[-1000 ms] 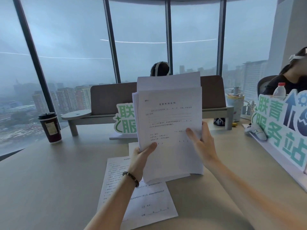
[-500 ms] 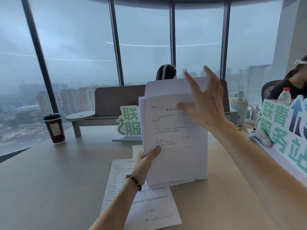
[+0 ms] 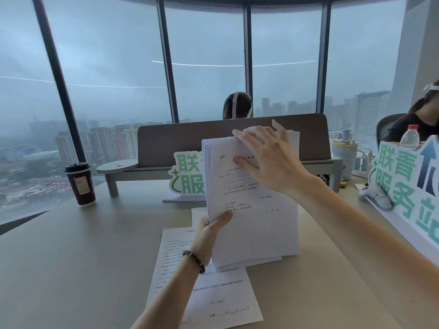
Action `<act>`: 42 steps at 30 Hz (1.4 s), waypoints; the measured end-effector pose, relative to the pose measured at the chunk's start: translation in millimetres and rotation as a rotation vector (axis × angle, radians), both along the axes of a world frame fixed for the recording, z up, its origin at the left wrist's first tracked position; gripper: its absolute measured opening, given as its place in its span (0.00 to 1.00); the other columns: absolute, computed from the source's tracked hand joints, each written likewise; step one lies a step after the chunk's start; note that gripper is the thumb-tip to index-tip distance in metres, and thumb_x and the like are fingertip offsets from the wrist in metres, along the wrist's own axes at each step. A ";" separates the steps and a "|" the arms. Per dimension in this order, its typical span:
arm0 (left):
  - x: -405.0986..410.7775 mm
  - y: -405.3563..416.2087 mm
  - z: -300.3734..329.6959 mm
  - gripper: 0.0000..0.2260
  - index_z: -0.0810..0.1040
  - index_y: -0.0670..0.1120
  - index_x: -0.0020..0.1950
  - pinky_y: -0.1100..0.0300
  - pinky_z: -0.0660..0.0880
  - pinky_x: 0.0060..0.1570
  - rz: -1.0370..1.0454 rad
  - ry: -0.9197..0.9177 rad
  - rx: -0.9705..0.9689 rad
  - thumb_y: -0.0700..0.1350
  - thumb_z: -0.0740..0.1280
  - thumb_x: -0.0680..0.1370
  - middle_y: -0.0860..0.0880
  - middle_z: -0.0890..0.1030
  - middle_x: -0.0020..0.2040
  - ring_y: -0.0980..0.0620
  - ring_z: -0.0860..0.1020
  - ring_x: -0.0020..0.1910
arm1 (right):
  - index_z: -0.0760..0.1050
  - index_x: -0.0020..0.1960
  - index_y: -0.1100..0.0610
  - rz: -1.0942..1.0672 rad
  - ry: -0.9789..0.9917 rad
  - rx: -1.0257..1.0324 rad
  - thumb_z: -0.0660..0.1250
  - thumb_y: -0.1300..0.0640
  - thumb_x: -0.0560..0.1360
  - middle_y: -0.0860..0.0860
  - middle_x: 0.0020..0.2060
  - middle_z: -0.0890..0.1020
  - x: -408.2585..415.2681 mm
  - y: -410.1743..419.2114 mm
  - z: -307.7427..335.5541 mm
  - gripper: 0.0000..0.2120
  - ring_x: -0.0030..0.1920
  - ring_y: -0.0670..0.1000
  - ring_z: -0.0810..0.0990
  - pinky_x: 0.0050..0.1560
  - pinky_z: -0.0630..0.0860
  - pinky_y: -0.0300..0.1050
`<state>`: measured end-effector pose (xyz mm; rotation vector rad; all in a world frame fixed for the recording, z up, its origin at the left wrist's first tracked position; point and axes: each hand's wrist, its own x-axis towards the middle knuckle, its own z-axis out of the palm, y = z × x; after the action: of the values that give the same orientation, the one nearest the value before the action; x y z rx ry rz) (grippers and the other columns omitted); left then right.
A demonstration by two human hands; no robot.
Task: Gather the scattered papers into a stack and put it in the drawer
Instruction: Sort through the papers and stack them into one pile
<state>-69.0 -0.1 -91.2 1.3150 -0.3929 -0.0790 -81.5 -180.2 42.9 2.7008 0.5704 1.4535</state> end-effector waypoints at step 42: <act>91.9 86.3 -34.0 0.20 0.75 0.38 0.65 0.43 0.78 0.56 0.117 0.503 0.632 0.52 0.65 0.80 0.37 0.82 0.58 0.38 0.81 0.55 | 0.72 0.66 0.51 -0.006 0.960 1.227 0.57 0.47 0.83 0.52 0.60 0.77 9.3 -21.2 -145.8 0.15 0.58 0.54 0.76 0.62 0.74 0.50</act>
<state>22.9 86.2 -125.2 1.8689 0.1607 -0.4549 -72.1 -201.4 -102.9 4.2450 -0.6464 0.2988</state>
